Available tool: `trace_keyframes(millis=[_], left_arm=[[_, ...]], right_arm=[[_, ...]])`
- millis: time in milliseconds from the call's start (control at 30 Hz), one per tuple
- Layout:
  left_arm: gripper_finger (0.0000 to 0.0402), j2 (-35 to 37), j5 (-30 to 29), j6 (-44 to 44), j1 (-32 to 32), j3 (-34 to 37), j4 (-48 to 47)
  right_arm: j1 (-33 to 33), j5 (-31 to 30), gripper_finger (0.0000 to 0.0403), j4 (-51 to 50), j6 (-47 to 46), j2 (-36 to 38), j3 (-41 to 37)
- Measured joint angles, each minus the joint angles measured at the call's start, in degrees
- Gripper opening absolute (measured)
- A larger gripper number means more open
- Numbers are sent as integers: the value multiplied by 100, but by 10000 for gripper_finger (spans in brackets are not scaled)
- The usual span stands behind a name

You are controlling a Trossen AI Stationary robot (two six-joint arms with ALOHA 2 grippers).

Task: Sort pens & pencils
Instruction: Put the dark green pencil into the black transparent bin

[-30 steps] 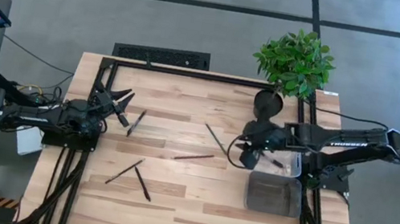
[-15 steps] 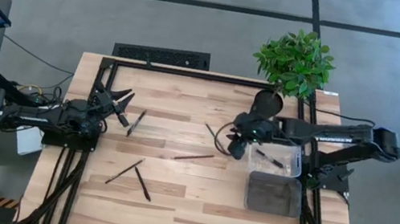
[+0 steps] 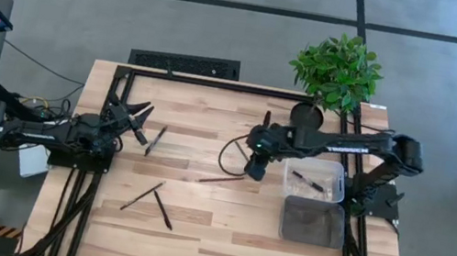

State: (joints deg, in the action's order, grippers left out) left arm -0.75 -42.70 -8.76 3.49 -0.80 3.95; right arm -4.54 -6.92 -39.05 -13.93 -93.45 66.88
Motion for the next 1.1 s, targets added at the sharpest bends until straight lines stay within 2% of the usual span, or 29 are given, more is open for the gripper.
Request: trace_keyframes(millis=[333, 533, 867, 1100], left_arm=[[73, 0, 2, 40, -1, -1, 0], [73, 0, 2, 51, 0, 0, 0], [73, 0, 2, 66, 0, 0, 0], [73, 0, 2, 62, -2, 1, 0]], right_arm=[[-11, 87, 150, -209, -467, -922, 67], [-48, 96, 159, -171, -713, -1229, 67], [-37, 309, 177, -160, -770, -1290, 67], [-37, 578, 174, -120, -769, -1290, 67]])
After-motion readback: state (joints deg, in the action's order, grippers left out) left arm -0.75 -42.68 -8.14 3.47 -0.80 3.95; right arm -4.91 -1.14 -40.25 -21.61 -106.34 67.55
